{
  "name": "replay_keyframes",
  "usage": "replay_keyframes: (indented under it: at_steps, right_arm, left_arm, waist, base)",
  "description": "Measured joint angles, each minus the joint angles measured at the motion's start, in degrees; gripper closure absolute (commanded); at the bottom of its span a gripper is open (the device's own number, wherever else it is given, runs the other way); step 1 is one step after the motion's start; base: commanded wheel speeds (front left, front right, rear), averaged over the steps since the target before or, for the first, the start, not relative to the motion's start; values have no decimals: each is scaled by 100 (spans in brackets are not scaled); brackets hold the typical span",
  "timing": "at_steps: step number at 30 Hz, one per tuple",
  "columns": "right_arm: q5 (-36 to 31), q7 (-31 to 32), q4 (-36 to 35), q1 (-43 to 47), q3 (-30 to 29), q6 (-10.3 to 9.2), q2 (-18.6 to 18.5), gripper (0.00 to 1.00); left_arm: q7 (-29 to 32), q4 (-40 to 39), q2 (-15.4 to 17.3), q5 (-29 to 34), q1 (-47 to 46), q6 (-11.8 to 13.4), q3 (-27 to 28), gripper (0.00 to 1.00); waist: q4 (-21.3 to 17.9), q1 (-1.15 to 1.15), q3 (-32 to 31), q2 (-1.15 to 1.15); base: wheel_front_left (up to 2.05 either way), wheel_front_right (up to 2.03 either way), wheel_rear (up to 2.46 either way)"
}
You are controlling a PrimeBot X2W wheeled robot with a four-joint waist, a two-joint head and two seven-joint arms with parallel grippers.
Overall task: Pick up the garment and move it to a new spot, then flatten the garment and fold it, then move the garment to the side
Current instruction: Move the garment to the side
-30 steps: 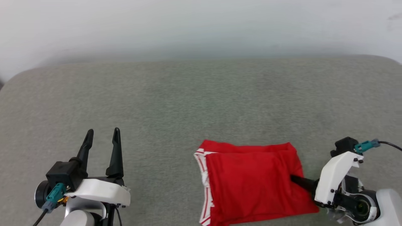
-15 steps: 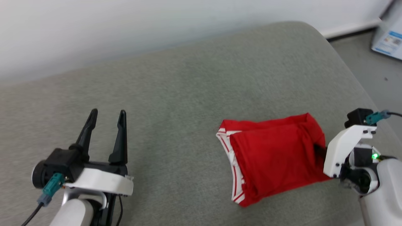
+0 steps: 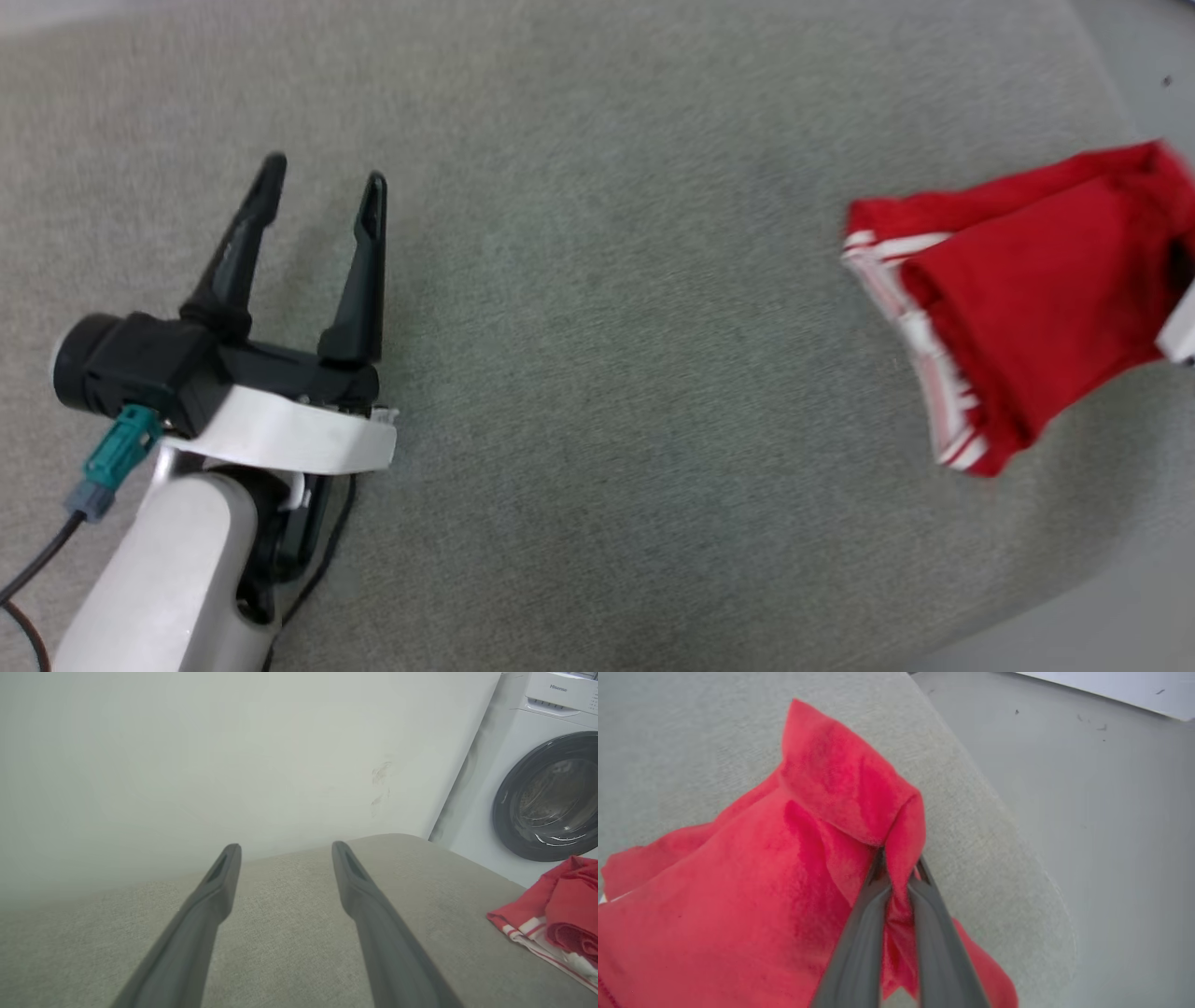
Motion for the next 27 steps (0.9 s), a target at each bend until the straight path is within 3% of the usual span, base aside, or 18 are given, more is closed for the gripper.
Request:
replay_keyframes:
  at_steps: [5,11,12,13,19,20,27]
  right_arm:
    - [-555,-344,-27,-427,-967,0,-155,100]
    - [-1074,-480,25,-518,-1900,0,87,100]
    - [-1296,-567,80,-516,-2154,0,277,57]
    - [-1379,-610,87,-515,-2232,0,330,0]
    - [-1777,-878,-77,-385,-2393,0,430,0]
    - [-1915,-1160,-452,170,-1912,0,517,0]
    - [-1592,-1373,-1024,1213,-793,0,615,0]
  left_arm:
    - [19,-109,83,81,-332,-94,-10,0]
    - [65,-143,188,159,-539,-151,-37,0]
    - [58,-96,196,158,-547,-171,-51,0]
    - [55,-63,199,158,-547,-177,-57,0]
    - [-45,187,138,91,-470,-181,-111,0]
    - [-194,547,2,-70,-37,-88,-92,0]
    - [-315,864,-201,-293,638,119,3,0]
  waist:
    - [214,0,543,0]
    - [400,0,927,0]
    - [474,0,993,0]
    - [484,0,987,0]
    - [488,0,718,0]
    - [470,0,144,0]
    - [472,-1,-724,0]
  base:
    - [0,0,0]
    - [0,0,0]
    - [0,0,0]
    - [0,0,0]
    - [0,0,0]
    - [0,0,0]
    - [0,0,0]
